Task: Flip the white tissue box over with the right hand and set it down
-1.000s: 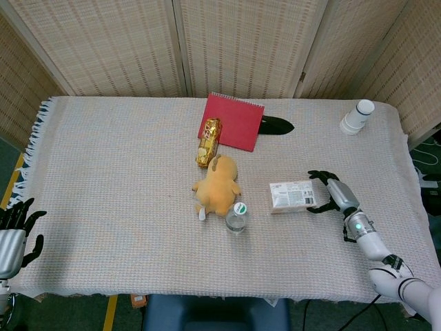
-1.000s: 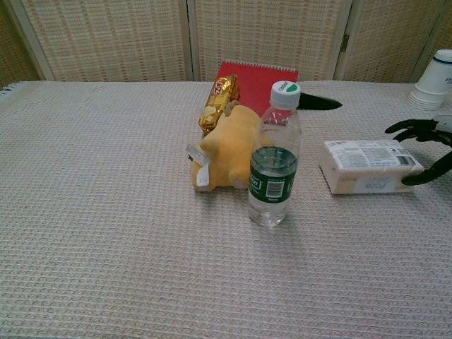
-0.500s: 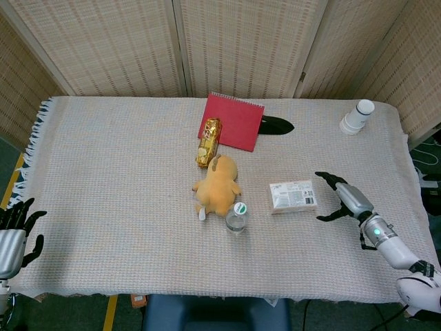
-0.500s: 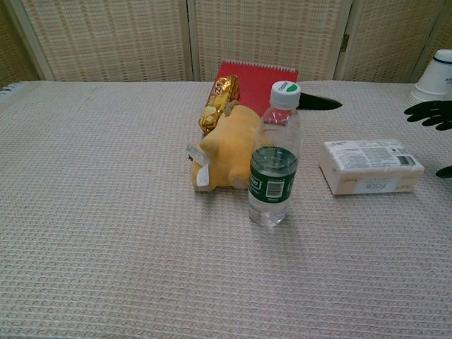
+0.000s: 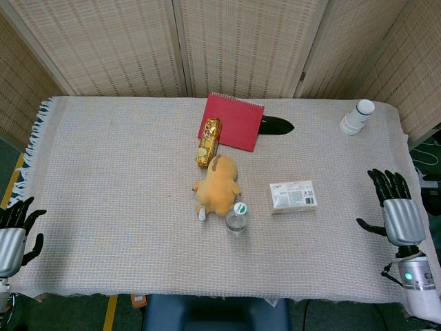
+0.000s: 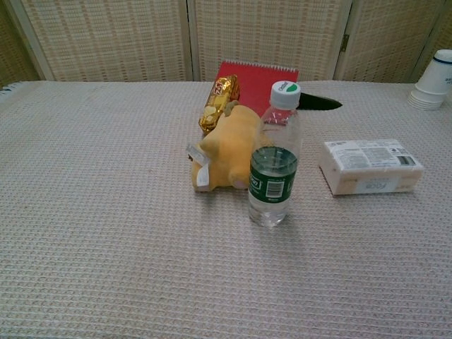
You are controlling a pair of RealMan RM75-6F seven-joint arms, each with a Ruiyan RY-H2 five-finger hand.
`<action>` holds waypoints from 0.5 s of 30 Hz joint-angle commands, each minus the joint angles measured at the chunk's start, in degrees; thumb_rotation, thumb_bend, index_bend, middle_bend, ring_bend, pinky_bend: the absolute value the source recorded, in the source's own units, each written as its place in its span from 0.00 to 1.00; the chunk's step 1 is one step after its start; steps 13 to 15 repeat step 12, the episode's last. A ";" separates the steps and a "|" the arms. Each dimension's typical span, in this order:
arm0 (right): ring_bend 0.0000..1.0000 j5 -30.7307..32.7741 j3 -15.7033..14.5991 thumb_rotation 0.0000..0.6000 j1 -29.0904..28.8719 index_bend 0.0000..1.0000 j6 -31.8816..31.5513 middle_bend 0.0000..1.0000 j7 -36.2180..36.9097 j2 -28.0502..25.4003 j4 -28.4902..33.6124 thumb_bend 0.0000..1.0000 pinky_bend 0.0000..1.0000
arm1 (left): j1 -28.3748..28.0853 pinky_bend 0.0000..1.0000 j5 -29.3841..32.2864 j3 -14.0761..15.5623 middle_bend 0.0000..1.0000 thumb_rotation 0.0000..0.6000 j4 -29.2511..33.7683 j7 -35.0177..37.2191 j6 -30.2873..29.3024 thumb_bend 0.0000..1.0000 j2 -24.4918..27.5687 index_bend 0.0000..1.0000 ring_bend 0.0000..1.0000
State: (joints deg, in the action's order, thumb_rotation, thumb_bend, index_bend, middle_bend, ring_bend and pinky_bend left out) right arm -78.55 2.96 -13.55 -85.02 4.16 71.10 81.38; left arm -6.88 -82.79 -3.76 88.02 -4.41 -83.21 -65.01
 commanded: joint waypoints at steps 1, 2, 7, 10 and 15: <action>0.05 4.59 1.64 1.00 4.18 0.07 3.15 0.07 0.39 2.98 -5.75 0.00 0.00 | -0.03 0.10 0.15 0.01 0.00 1.00 -0.13 0.02 0.17 0.51 -0.07 0.25 0.00; 0.05 4.71 1.71 1.00 4.36 0.08 3.40 0.07 0.47 3.19 -6.66 0.00 0.00 | -0.07 0.10 0.21 0.00 0.00 1.00 -0.21 0.03 0.26 0.51 -0.12 0.25 0.00; 0.05 4.47 2.24 1.00 5.15 0.10 3.28 0.07 1.79 3.69 -8.74 0.00 0.00 | -0.19 0.10 0.23 0.00 0.00 1.00 -0.47 -0.13 0.43 0.51 -0.34 0.25 0.00; 0.05 3.94 2.70 1.00 5.64 0.10 2.67 0.07 3.44 3.98 -9.52 0.00 0.00 | -0.18 0.10 0.24 -0.05 0.00 1.00 -0.69 -0.11 0.30 0.51 -0.47 0.24 0.00; 0.05 3.69 2.99 1.00 5.98 0.10 2.22 0.07 4.03 4.31 -10.19 0.00 0.00 | -0.15 0.10 0.38 -0.10 0.00 1.00 -0.80 -0.10 0.28 0.51 -0.52 0.24 0.00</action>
